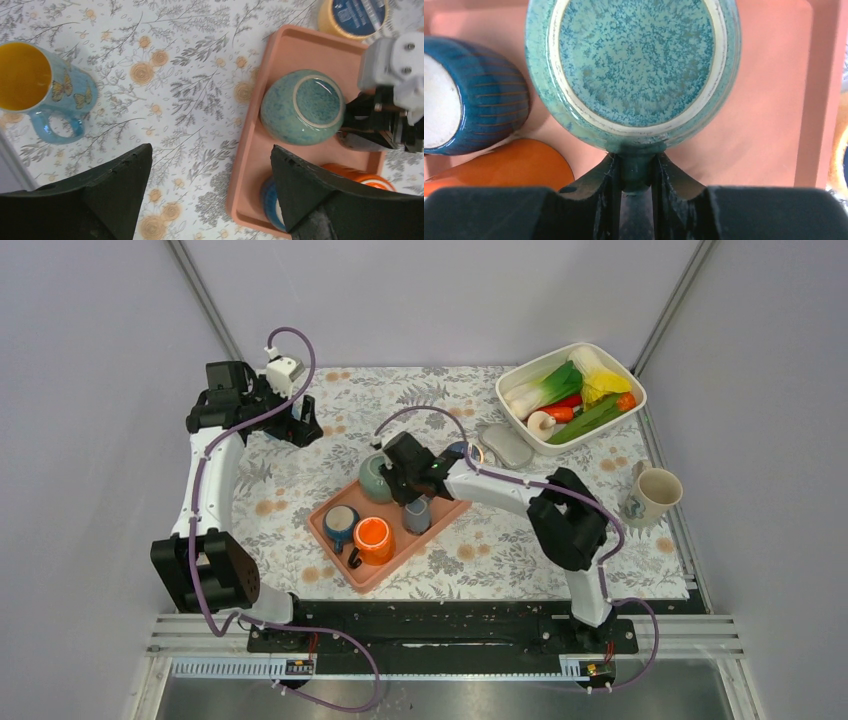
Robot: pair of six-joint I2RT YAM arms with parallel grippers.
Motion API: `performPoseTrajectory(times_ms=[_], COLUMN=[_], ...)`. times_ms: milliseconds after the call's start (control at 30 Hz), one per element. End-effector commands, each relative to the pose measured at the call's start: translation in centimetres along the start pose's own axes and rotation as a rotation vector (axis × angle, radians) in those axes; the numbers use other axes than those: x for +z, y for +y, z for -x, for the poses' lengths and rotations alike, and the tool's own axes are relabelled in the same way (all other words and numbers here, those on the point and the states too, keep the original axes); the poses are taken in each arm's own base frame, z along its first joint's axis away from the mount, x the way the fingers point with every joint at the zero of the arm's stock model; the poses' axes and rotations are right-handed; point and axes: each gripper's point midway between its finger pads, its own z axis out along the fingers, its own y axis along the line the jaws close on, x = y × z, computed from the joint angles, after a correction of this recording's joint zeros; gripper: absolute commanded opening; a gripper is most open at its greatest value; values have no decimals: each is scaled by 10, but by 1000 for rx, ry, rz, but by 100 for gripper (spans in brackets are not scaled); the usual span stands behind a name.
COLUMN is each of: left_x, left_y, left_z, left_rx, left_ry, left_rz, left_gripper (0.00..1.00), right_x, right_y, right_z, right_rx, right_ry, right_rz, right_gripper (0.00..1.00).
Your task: Turn the mug right side up
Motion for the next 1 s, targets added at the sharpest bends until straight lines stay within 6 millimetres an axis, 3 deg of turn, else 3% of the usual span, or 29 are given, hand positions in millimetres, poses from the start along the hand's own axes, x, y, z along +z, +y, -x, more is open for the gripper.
performPoseTrajectory(times_ms=[0, 167, 433, 567, 700, 967], left_x=[-10, -1, 29, 27, 26, 15], left_y=[-25, -45, -89, -101, -111, -140], left_z=[26, 36, 26, 35, 41, 55], left_rx=[-84, -279, -527, -588, -601, -624], left_ry=[-123, -211, -185, -210, -225, -250], left_rz=[-83, -190, -418, -516, -562, -723], left_gripper=[91, 92, 95, 92, 86, 72], right_x=[-59, -95, -157, -179, -186, -181], right_y=[-16, -18, -9, 0, 3, 13], right_z=[87, 114, 156, 169, 174, 179], right_rx=[286, 410, 520, 546, 556, 575], right_ry=[-373, -538, -773, -834, -860, -849], right_rz=[115, 199, 388, 476, 506, 581], right_gripper=[0, 0, 0, 0, 0, 0])
